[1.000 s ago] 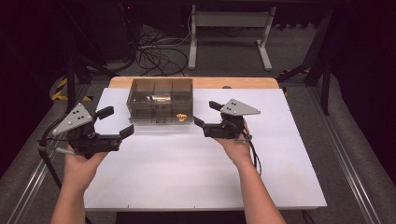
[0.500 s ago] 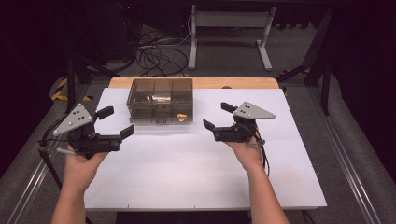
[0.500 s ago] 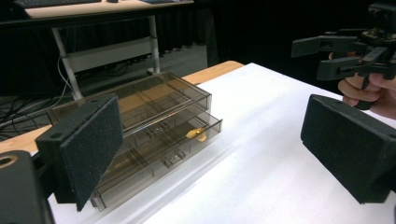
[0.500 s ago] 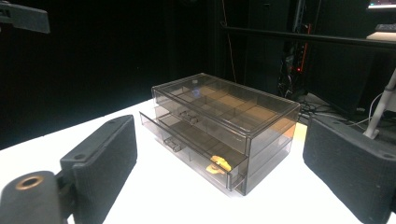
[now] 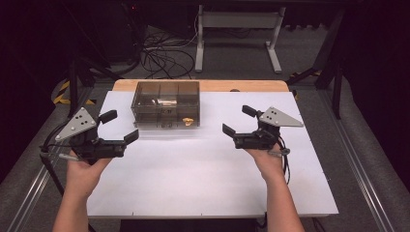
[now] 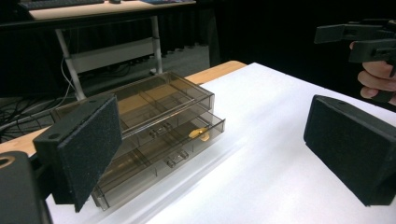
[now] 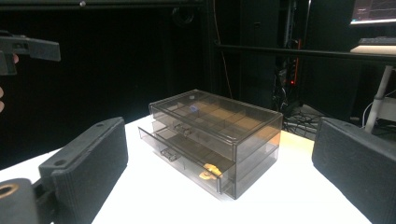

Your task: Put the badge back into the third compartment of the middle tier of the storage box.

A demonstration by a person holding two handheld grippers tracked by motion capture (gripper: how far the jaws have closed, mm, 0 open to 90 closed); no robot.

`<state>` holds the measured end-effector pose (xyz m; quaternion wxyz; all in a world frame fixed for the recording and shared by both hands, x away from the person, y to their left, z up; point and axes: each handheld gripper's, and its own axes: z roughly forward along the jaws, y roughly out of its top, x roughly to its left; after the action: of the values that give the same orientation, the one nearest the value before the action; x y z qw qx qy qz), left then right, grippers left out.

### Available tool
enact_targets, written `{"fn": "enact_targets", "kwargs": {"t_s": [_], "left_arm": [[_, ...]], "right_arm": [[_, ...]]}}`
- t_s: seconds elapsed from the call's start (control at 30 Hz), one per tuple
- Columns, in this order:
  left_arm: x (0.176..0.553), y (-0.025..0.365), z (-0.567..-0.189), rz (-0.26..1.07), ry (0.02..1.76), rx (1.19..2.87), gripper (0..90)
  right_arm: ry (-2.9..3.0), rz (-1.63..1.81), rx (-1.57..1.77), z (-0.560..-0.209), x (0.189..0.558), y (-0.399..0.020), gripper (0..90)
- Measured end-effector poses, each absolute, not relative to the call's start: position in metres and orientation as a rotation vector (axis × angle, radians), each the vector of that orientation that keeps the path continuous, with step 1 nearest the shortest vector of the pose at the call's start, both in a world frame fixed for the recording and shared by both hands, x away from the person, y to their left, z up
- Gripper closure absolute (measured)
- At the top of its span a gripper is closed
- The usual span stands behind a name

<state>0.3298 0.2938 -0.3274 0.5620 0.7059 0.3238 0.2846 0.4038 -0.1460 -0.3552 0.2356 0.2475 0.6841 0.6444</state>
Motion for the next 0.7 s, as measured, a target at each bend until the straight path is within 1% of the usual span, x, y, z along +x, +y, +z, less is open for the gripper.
{"fn": "enact_targets", "kwargs": {"t_s": [0.43,0.7], "left_arm": [[0.331,0.293,-0.331,0.691,0.756,1.669,4.5],[0.330,0.294,-0.332,0.676,0.743,1.651,3.5]], "right_arm": [[1.840,1.775,0.728,-0.354,0.398,-0.171,1.4],[1.814,1.778,0.741,-0.350,0.393,-0.187,0.4]]}}
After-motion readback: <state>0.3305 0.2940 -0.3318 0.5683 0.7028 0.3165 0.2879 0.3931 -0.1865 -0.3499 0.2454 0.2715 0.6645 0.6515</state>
